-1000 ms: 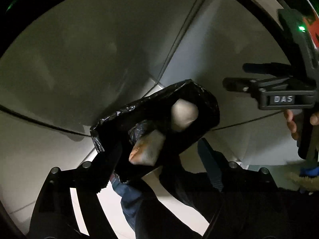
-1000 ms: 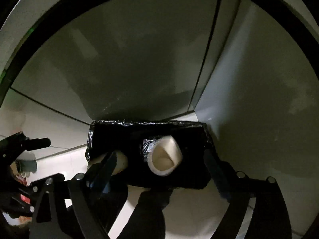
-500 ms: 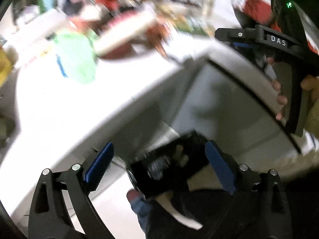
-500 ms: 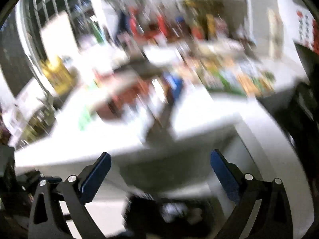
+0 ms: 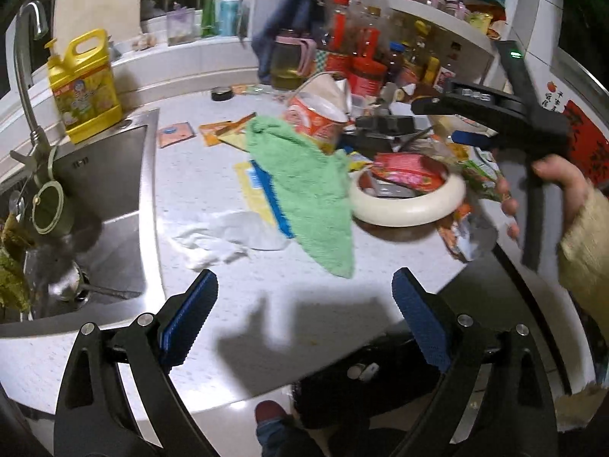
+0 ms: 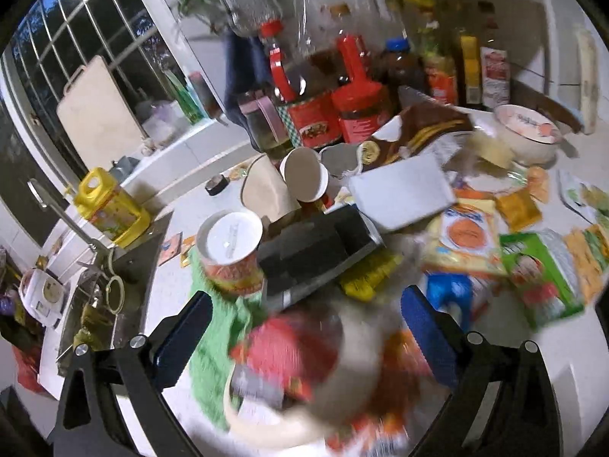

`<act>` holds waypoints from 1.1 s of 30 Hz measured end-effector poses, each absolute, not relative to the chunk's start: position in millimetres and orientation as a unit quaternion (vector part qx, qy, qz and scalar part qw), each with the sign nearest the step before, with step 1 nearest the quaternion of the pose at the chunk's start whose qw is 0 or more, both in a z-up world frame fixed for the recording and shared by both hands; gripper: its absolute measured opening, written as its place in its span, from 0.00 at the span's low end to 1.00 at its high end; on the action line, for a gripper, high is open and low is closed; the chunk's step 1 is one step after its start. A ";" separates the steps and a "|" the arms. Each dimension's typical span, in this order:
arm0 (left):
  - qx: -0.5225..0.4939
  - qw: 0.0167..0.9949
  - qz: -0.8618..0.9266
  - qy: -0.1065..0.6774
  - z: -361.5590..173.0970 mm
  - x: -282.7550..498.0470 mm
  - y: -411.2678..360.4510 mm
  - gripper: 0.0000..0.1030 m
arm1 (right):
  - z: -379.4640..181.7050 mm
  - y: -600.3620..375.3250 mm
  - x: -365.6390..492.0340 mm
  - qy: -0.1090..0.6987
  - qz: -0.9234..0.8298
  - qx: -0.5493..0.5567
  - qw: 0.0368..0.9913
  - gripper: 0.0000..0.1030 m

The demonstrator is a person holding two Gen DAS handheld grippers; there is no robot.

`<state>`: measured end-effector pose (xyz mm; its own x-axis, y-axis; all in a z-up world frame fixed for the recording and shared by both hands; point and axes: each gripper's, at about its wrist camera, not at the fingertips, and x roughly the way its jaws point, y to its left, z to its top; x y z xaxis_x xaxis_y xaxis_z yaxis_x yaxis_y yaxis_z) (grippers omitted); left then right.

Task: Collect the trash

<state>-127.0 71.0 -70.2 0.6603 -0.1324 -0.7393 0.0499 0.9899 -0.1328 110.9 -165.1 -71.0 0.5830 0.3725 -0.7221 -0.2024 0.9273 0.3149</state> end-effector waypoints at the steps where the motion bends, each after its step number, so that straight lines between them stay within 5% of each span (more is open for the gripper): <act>1: -0.048 0.909 -0.046 0.411 -71.2 -126.7 76.7 0.88 | -75.6 -161.8 118.6 0.432 0.159 0.100 0.882 0.95; 10: -0.062 0.901 -0.018 0.428 -85.2 -119.3 112.9 0.88 | -117.1 -163.4 183.0 0.496 0.182 0.234 0.816 0.92; 12: -0.064 0.900 -0.016 0.430 -87.2 -118.2 116.1 0.88 | -124.1 -159.7 189.0 0.512 0.193 0.254 0.797 0.72; 13: -0.065 0.899 -0.016 0.433 -88.3 -116.0 118.0 0.88 | -128.2 -158.9 190.9 0.519 0.199 0.266 0.787 0.42; 17: -0.071 0.901 -0.021 0.428 -88.7 -109.4 119.2 0.88 | -119.4 -155.1 183.6 0.508 0.221 0.271 0.787 0.26; 24: -0.042 0.919 -0.046 0.389 -73.5 -73.9 100.6 0.88 | -48.3 -159.0 144.2 0.435 0.238 0.226 0.838 0.21; 33: 0.157 0.939 -0.049 0.302 -68.1 52.5 11.9 0.88 | -15.5 -202.3 88.6 0.396 0.219 0.238 0.859 0.20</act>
